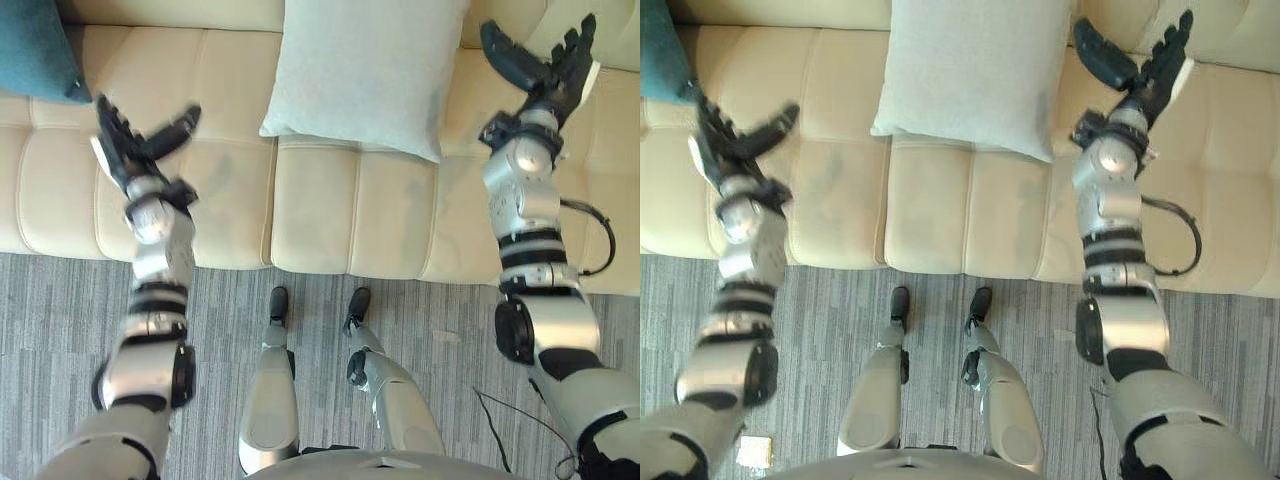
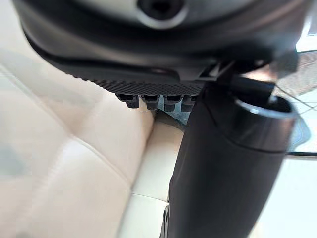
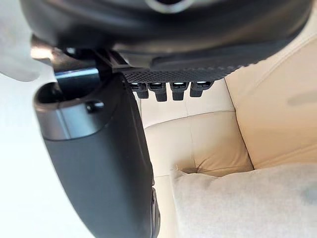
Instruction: Pick up cushions and gather them together orderly.
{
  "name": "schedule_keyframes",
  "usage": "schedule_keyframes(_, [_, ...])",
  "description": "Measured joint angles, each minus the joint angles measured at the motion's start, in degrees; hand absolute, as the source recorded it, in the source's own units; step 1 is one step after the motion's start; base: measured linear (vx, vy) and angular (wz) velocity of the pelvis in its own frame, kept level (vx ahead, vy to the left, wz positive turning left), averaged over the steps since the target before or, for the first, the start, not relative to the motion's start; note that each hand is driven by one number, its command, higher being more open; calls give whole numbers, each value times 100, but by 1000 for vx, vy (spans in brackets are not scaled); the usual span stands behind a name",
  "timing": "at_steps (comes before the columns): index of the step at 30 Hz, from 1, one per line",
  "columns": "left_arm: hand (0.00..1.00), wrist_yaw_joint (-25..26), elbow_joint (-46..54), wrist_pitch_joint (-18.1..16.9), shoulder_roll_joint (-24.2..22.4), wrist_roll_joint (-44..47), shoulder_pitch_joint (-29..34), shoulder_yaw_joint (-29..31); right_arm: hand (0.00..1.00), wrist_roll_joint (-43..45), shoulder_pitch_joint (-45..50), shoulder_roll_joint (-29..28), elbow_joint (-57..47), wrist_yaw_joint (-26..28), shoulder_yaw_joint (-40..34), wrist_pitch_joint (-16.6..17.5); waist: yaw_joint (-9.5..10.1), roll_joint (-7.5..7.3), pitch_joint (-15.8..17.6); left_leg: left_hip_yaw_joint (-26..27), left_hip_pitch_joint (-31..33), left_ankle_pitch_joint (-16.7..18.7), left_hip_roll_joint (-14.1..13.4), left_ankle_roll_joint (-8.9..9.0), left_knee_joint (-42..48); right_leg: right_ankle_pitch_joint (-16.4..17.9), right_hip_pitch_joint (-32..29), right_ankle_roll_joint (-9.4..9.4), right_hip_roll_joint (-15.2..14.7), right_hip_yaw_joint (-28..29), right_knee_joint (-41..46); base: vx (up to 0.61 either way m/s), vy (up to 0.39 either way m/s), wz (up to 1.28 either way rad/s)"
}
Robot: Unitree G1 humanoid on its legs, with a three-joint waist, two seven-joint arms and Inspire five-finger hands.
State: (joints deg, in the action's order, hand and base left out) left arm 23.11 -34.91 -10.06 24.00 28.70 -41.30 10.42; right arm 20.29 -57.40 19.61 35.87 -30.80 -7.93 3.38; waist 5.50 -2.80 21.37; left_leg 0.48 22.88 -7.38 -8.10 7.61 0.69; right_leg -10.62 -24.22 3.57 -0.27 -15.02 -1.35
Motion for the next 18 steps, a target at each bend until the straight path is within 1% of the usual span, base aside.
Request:
schedule_keyframes(1, [100, -60, 160, 0, -226, -25, 534, -8, 100, -8, 531, 20, -375, 104, 4, 48, 14, 0, 0, -1, -84, 1, 4, -1, -45, 8, 83, -11, 0, -3, -26, 54, -7, 4])
schedule_keyframes(2, [100, -67, 194, 0, -284, -30, 650, -10, 100, -11, 661, 19, -440, 126, 8, 65, 17, 0, 0, -1, -103, 1, 7, -1, -49, 12, 100, -17, -2, -3, -30, 70, -5, 5])
schedule_keyframes(3, [100, -135, 285, 4, -527, -124, 1114, -34, 100, -62, 1178, 18, -680, 250, 17, 103, 18, 0, -1, -1, -165, 3, 24, -4, -56, 22, 179, -31, -15, -4, -55, 54, -1, 4])
schedule_keyframes(4, [100, -164, 327, 10, -638, -173, 1339, -70, 100, -94, 1428, 15, -759, 315, 29, 116, 19, 1, -1, -1, -187, 4, 35, -6, -56, 27, 210, -39, -25, -1, -63, 62, 4, 5])
schedule_keyframes(5, [100, -272, 438, 12, -965, -251, 2033, -258, 100, -250, 2294, -82, -1025, 481, 67, 138, 18, 9, -6, 6, -264, 46, 53, -58, -56, 40, 295, -58, -37, 7, -92, 39, 5, 2])
schedule_keyframes(6, [100, -302, 445, 13, -1036, -275, 2176, -304, 100, -291, 2492, -147, -1089, 527, 64, 145, 17, 13, -8, 11, -288, 66, 53, -77, -57, 43, 317, -63, -36, 10, -101, 36, 6, -1])
schedule_keyframes(7, [100, -379, 444, 30, -1149, -368, 2402, -351, 100, -360, 2818, -258, -1178, 609, 68, 146, 16, 17, -11, 19, -323, 92, 53, -80, -57, 49, 354, -72, -34, 18, -107, 21, 6, -9])
schedule_keyframes(9, [100, -705, 444, 110, -1486, -710, 3240, -620, 100, -722, 4028, -803, -1350, 951, 131, 143, -3, 33, -22, 90, -532, 223, 55, -126, -51, 87, 534, -126, -28, 97, -138, 17, 9, -15])
schedule_keyframes(10, [100, -769, 442, 140, -1556, -750, 3394, -682, 100, -807, 4284, -906, -1360, 1020, 134, 142, -4, 52, -39, 102, -578, 243, 57, -125, -50, 90, 578, -130, -29, 106, -142, 7, 10, -10])
schedule_keyframes(12, [100, -1052, 286, 194, -1820, -1032, 3942, -759, 100, -1156, 5229, -1285, -1345, 1256, 136, 111, -69, 135, -200, 132, -747, 312, 76, -125, -38, 116, 760, -170, -42, 118, -181, 8, 13, -4])
schedule_keyframes(13, [100, -1090, 222, 195, -1838, -1092, 4022, -759, 100, -1217, 5349, -1328, -1326, 1297, 142, 103, -83, 141, -239, 146, -775, 324, 76, -129, -38, 118, 783, -173, -42, 128, -187, 21, 19, -7])
schedule_keyframes(14, [100, -1198, -117, 209, -1873, -1241, 4215, -757, 100, -1443, 5713, -1425, -1160, 1408, 194, 95, -127, 172, -442, 180, -867, 373, 79, -140, -32, 131, 872, -192, -43, 156, -213, 30, 17, -8])
schedule_keyframes(15, [100, -1250, -349, 229, -1888, -1320, 4293, -742, 100, -1567, 5905, -1471, -1029, 1456, 219, 94, -149, 182, -577, 195, -939, 398, 81, -145, -35, 140, 949, -205, -42, 169, -239, 49, 21, -9])
schedule_keyframes(16, [100, -1319, -658, 275, -1893, -1403, 4369, -713, 100, -1730, 6110, -1520, -783, 1528, 240, 95, -173, 181, -724, 213, -1082, 457, 81, -163, -38, 162, 1104, -234, -39, 188, -281, 48, 21, -4])
schedule_keyframes(18, [100, -1367, -948, 310, -1903, -1585, 4492, -665, 100, -1923, 6258, -1575, -403, 1596, 239, 88, -253, 159, -931, 223, -1216, 507, 90, -162, -41, 170, 1254, -250, -41, 196, -350, 41, 27, -3])
